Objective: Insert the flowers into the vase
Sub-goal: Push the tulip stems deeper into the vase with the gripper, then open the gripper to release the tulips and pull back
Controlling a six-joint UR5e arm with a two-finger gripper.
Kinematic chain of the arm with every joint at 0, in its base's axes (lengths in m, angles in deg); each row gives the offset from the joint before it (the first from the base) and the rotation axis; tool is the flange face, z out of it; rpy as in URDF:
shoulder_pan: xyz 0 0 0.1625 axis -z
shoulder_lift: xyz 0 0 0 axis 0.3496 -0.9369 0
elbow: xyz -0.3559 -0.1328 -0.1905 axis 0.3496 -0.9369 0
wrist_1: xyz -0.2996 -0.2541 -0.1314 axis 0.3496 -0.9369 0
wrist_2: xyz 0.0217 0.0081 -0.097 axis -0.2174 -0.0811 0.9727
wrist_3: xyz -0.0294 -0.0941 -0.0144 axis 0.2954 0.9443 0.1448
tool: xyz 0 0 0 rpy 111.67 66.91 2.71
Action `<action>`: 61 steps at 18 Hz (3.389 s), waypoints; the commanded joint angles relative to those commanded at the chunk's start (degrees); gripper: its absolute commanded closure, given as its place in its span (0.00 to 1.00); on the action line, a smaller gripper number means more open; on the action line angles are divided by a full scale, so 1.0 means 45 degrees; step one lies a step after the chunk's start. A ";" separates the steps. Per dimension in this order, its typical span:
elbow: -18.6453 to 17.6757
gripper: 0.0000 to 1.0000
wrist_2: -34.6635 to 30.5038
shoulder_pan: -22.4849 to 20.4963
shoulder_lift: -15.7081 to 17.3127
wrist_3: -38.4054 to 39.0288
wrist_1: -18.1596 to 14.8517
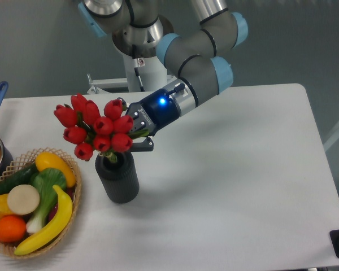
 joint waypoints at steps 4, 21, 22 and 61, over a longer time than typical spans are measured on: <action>0.0000 0.75 -0.0019 0.0020 -0.0294 -0.0098 0.0000; -0.0722 0.74 -0.0078 -0.0039 -0.0587 -0.0742 0.0000; -0.0781 0.74 -0.0078 -0.0058 -0.0587 -0.0879 0.0000; -0.1093 0.13 -0.0409 -0.0293 -0.0607 -0.2207 0.0020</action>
